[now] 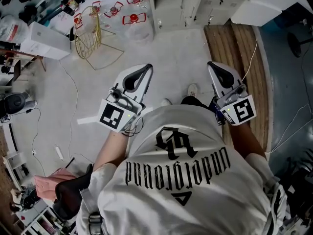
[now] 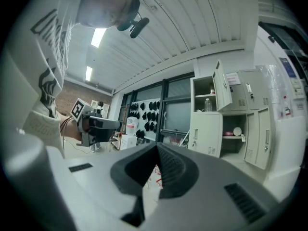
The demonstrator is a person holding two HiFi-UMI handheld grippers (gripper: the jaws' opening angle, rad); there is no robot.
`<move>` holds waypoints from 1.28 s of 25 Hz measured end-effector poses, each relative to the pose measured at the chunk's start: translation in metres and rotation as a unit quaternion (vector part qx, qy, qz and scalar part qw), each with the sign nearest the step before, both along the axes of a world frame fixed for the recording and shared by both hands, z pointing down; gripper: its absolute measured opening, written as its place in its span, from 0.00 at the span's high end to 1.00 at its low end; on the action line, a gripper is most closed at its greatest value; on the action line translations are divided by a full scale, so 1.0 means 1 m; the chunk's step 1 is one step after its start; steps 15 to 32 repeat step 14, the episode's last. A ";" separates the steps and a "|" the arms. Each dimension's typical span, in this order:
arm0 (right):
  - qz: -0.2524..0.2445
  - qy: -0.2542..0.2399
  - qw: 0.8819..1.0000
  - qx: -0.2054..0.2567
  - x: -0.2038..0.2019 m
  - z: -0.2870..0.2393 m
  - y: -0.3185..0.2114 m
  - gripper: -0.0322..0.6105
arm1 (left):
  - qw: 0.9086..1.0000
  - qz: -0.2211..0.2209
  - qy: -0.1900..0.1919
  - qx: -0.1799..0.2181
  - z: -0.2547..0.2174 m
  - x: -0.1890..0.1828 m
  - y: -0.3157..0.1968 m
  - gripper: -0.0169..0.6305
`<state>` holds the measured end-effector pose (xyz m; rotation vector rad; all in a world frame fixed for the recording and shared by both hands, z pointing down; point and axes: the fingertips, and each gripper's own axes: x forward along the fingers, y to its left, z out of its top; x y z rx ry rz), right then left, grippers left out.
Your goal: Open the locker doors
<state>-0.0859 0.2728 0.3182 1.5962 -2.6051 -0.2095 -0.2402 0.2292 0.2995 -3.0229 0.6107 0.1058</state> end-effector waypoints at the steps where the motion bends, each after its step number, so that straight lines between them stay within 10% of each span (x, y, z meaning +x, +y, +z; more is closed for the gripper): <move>1: 0.001 0.000 1.000 0.000 0.000 0.000 0.000 0.94 | 1.000 0.004 0.004 0.001 -0.002 0.001 0.001 0.96; 32: 0.004 0.002 1.000 0.002 0.004 -0.003 -0.005 0.94 | 1.000 0.010 -0.006 0.005 -0.001 0.006 -0.003 0.96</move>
